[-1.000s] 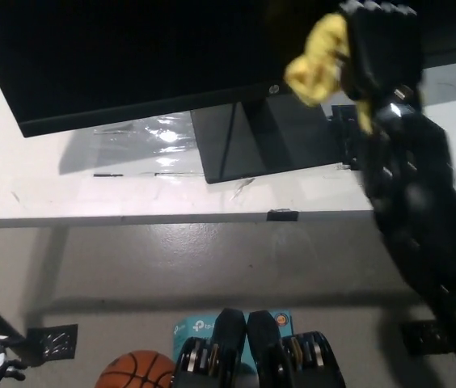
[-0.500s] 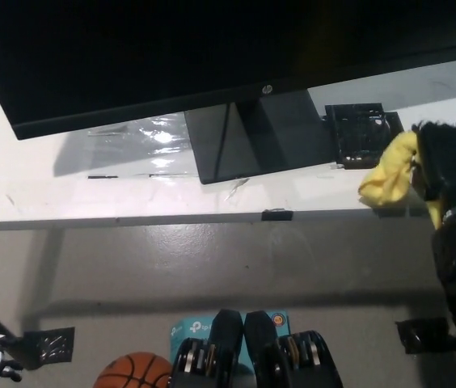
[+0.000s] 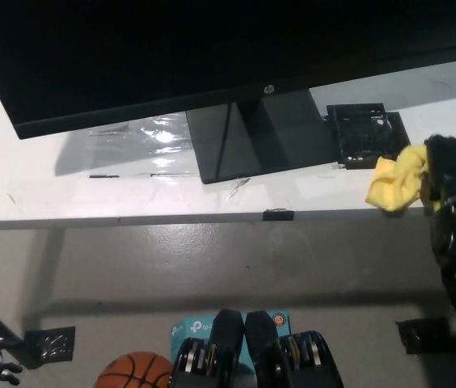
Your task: The robot uses its right hand to pick up the cloth kept in the middle of the desk and use it to wipe the monitor in the middle of the desk by swiping its screen twice
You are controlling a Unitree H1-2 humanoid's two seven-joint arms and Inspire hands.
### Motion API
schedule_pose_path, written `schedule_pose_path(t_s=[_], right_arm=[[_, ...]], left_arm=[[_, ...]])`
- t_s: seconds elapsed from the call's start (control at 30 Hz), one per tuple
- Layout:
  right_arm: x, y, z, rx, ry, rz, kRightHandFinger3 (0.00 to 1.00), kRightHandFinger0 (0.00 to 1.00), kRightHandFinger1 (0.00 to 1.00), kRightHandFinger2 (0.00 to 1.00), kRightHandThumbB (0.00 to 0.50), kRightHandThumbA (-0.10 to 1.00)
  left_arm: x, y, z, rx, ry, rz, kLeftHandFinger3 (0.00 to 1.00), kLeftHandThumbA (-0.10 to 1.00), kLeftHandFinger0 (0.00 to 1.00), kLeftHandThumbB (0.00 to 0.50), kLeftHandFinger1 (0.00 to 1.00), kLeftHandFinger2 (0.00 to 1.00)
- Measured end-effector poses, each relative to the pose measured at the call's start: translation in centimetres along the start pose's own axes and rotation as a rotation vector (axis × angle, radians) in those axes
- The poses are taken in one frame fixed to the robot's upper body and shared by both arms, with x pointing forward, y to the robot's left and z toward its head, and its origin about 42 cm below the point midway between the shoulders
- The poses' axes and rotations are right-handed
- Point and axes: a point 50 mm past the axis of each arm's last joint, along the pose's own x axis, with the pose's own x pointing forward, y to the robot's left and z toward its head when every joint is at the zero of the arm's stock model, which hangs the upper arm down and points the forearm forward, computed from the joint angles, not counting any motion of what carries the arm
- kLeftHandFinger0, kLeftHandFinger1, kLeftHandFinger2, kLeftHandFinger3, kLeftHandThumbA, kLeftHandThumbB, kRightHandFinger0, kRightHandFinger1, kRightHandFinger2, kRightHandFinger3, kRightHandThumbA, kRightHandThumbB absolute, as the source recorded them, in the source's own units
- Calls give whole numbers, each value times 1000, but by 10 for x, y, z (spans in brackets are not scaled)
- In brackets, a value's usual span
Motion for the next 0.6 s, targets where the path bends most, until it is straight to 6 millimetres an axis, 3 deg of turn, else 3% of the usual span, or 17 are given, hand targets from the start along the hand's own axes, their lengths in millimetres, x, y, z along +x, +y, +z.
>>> schedule_pose_path(t_s=[0.03, 0.13, 0.27, 0.3, 0.33, 0.4, 0.47, 0.5, 0.53, 0.57, 0.6], right_arm=[[4, -5, 4, 7, -3, -10, 229, 0, 58, 352, 5, -100], [12, -20, 14, 27, -14, -34, 159, 0, 1, 262, 65, -100], [19, -39, 28, 56, -37, -76, 89, 0, 24, 344, 84, -100], [20, -42, 30, 60, -40, -82, 193, 0, 26, 352, 91, -100], [20, -43, 30, 61, -41, -84, 217, 0, 6, 334, 91, -100], [20, -44, 32, 60, -44, -86, 100, 0, 0, 313, 80, -100], [20, -44, 33, 55, -49, -85, 105, 0, 13, 333, 63, -100], [20, -43, 34, 52, -51, -84, 213, 0, 64, 383, 65, -100], [20, -43, 35, 48, -53, -82, 543, 5, 145, 404, 43, -100], [19, -42, 35, 44, -55, -77, 557, 0, 73, 271, 39, -100], [19, -41, 35, 39, -57, -72, 739, 69, 131, 328, 56, -13]], left_arm=[[0, 0, 0, 0, 0, 0, 682, -100, 357, 214, 358, 542], [0, 0, 0, -1, 0, 0, 667, -100, 345, 223, 347, 516], [0, 0, 0, -1, -1, -1, 679, -100, 350, 225, 348, 516], [0, 0, 0, -1, 0, -1, 680, -100, 351, 223, 349, 518], [0, 0, 0, -1, 0, 0, 683, -100, 349, 221, 348, 521], [-1, 0, -1, 0, 2, 1, 691, -100, 347, 217, 348, 527], [-2, 1, -2, 0, 5, 2, 702, -100, 345, 215, 346, 531], [-3, 1, -2, 1, 6, 2, 705, -100, 345, 219, 345, 533], [-3, 1, -2, 1, 7, 2, 706, -100, 344, 218, 343, 536], [-3, 1, -2, 1, 7, 2, 706, -100, 344, 218, 341, 537], [-3, 1, -2, 1, 7, 2, 708, -100, 344, 220, 342, 545]])
